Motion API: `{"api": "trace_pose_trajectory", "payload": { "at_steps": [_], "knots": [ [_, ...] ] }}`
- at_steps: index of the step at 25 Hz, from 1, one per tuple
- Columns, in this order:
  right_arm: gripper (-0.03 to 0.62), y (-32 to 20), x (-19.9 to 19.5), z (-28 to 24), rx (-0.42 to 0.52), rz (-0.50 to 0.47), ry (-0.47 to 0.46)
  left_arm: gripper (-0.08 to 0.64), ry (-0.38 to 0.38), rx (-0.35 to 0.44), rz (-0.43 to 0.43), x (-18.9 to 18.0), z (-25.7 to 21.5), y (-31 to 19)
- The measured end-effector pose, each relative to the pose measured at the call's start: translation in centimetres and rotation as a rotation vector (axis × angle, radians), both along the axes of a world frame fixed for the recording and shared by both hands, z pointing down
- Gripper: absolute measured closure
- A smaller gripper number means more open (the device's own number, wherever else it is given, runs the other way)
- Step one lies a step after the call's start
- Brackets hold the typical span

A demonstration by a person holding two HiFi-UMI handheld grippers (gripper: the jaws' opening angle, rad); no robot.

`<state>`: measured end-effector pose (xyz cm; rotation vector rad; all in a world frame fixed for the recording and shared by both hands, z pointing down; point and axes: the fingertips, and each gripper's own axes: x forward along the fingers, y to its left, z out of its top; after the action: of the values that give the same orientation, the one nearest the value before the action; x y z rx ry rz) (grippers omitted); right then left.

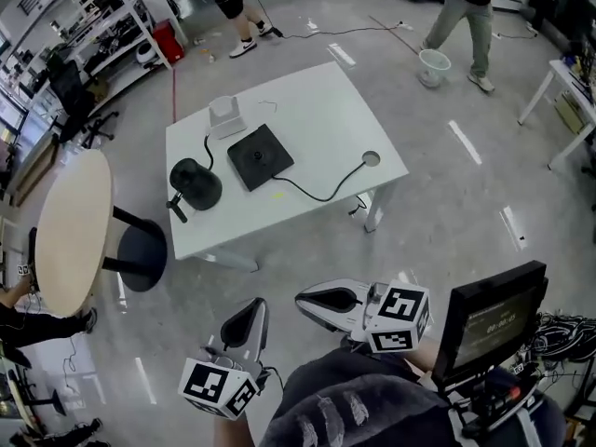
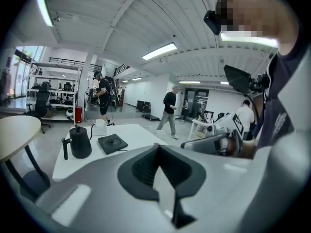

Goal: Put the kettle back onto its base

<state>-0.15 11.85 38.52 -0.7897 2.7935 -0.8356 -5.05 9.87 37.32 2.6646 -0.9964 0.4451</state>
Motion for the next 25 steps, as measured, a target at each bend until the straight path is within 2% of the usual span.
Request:
{"api": "trace_pose_trajectory", "payload": {
  "at_steps": [7, 12, 16, 20, 25],
  "knots": [
    [0.591, -2.3, 3.7, -0.3, -0.01, 0.023, -0.005, 0.558, -0.047, 0.018, -0.021, 1.6, -0.5, -3.4],
    [0.591, -4.3, 2.7, 0.1, 0.005, 0.003, 0.023, 0.558, -0.032, 0.044, -0.06, -0.1, -0.4, -5.8],
    [0.591, -6.6, 1.8, -0.2, 0.023, 0.034, 0.065, 0.558, 0.004, 0.053, -0.041, -1.3, 0.1, -8.0],
    [0.591, -8.6, -1.0, -0.4, -0.006, 0.064, 0.085, 0.558, 0.045, 0.043, -0.008, -3.3, 0.2, -10.4],
    [0.591, -11.0, -7.1, -1.1, 0.024, 0.006, 0.15, 0.558, 0.068, 0.051, -0.004, -7.7, -0.1, -13.9]
  ]
}}
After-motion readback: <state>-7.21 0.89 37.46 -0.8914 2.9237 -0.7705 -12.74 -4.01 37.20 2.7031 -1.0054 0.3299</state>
